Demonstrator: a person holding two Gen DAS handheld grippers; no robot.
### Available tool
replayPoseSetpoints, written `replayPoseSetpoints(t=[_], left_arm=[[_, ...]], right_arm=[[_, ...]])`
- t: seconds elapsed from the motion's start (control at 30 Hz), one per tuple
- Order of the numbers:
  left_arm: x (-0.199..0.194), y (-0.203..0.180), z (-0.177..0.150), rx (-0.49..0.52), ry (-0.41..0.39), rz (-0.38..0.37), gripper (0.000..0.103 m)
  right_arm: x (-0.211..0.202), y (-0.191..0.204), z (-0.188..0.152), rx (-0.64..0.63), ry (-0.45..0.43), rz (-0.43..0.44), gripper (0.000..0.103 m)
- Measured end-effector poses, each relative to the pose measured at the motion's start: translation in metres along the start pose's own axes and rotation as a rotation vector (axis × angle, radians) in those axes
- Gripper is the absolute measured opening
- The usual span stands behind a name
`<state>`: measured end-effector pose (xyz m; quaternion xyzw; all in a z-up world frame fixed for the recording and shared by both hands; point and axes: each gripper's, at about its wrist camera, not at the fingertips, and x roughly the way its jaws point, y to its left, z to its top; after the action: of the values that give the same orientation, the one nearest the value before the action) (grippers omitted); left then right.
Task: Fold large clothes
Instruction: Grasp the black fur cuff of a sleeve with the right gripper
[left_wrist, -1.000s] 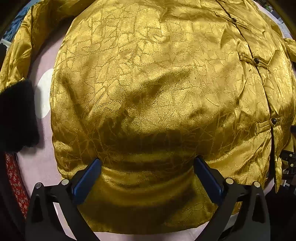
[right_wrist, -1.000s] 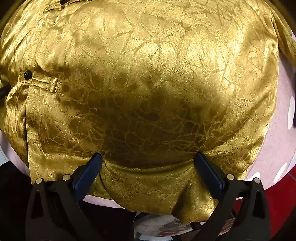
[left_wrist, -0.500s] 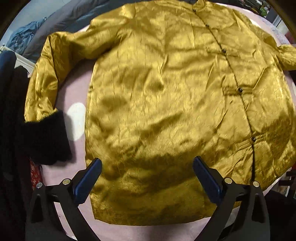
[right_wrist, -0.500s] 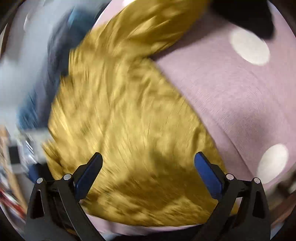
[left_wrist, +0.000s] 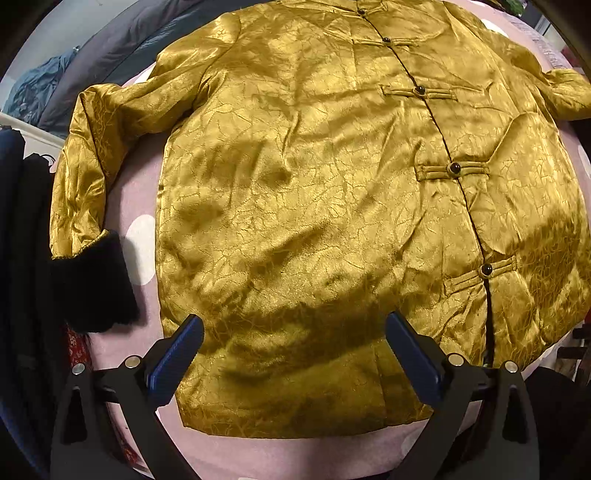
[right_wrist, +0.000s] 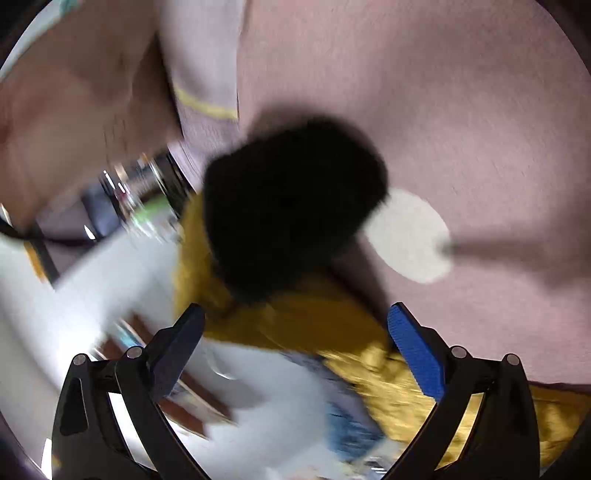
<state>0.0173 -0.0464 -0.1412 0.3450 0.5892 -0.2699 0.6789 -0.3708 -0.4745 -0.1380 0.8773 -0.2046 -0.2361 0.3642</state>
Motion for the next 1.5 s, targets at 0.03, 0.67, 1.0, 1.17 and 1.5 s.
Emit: replayPoseSetpoints(t=[0.03, 0.67, 1.0, 1.17, 1.5], left_arm=[[0.004, 0.001, -0.003, 0.005, 0.005, 0.003, 0.097], [-0.006, -0.014, -0.005, -0.013, -0.027, 0.024, 0.097], [-0.008, 0.002, 0.003, -0.074, -0.05, -0.009, 0.097], [-0.005, 0.014, 0.003, -0.107, -0.062, -0.018, 0.097], [-0.001, 0.049, -0.003, -0.192, -0.082, -0.031, 0.097]], right_arm=[[0.007, 0.003, 0.007, 0.024, 0.031, 0.016, 0.098], [0.0, 0.131, 0.031, -0.433, -0.13, -0.2, 0.017], [0.01, 0.188, -0.017, -0.815, -0.225, -0.476, 0.015], [0.065, 0.199, -0.112, -1.211, -0.146, -0.6, 0.015], [0.2, 0.096, -0.369, -2.091, 0.208, -0.736, 0.015]])
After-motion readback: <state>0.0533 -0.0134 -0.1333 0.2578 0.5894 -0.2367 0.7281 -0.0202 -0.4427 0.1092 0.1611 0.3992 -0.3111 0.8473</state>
